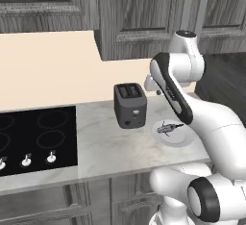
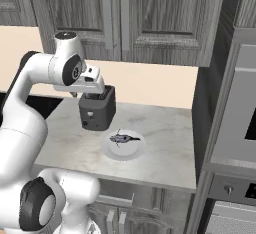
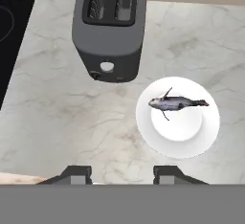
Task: Place the fish on the bottom rack of the oven, and slide the tray back inside. Close the oven door.
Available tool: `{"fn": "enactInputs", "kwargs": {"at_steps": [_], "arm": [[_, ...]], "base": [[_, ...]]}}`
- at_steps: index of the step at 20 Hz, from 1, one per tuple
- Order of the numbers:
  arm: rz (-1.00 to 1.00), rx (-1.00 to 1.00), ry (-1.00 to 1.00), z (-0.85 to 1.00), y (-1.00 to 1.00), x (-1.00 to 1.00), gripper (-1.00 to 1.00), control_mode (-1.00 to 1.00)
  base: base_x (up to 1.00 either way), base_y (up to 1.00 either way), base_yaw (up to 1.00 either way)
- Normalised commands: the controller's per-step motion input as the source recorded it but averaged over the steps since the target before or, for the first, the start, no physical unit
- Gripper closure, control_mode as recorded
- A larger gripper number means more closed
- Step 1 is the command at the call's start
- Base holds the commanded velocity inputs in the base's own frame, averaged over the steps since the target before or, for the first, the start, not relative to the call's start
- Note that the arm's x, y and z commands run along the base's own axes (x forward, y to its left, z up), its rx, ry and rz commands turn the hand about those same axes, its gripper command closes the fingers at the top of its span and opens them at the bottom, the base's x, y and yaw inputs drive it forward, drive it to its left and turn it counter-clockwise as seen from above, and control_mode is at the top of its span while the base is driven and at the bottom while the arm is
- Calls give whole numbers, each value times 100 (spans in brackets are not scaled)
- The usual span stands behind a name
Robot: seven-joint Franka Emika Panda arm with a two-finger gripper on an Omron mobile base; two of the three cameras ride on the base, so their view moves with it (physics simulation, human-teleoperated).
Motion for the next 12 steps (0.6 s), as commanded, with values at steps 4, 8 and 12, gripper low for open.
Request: {"fn": "enactInputs", "kwargs": {"at_steps": [4, 8, 12], "arm": [[0, 0, -4, 0, -5, -14, -100, -100], [-1, 1, -9, -4, -33, -57, -100, -100], [-31, 1, -14, -18, -22, -61, -100, -100]], "base": [[0, 0, 0], [0, 0, 0], [0, 0, 0]]}}
